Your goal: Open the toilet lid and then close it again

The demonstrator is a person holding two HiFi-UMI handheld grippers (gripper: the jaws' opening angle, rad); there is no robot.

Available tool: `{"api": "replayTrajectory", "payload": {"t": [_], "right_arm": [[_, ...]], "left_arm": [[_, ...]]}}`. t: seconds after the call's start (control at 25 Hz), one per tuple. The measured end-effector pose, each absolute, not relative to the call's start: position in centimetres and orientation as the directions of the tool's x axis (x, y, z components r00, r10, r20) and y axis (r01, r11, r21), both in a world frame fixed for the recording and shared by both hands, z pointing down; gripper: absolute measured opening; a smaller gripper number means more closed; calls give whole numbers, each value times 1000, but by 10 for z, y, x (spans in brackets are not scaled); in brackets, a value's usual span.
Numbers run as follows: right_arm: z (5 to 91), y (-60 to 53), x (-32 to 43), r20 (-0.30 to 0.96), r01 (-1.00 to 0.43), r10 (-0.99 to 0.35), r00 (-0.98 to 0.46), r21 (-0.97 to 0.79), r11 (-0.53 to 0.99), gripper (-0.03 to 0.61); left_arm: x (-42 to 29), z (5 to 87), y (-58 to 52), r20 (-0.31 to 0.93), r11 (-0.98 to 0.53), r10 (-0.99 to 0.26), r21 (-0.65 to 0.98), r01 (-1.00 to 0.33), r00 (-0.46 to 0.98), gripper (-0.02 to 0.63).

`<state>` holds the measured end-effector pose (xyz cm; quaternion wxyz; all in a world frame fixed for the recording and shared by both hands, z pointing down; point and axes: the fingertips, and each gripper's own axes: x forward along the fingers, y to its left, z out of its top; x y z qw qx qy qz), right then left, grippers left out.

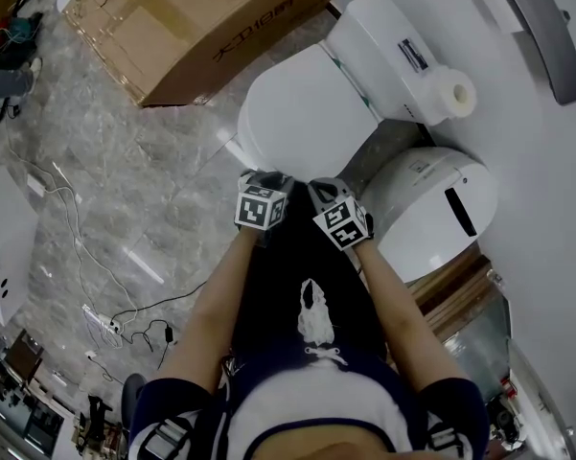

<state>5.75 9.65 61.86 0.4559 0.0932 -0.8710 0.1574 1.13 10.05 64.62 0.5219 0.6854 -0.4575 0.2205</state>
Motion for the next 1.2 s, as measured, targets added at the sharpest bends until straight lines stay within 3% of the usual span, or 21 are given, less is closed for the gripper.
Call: {"api": "replayTrajectory", "payload": {"t": [1.2], "right_arm": [[680, 114, 54, 838, -330, 36, -544, -253, 909, 9]], "left_arm": [[-15, 734, 143, 808, 75, -314, 544, -835, 498, 101]]}}
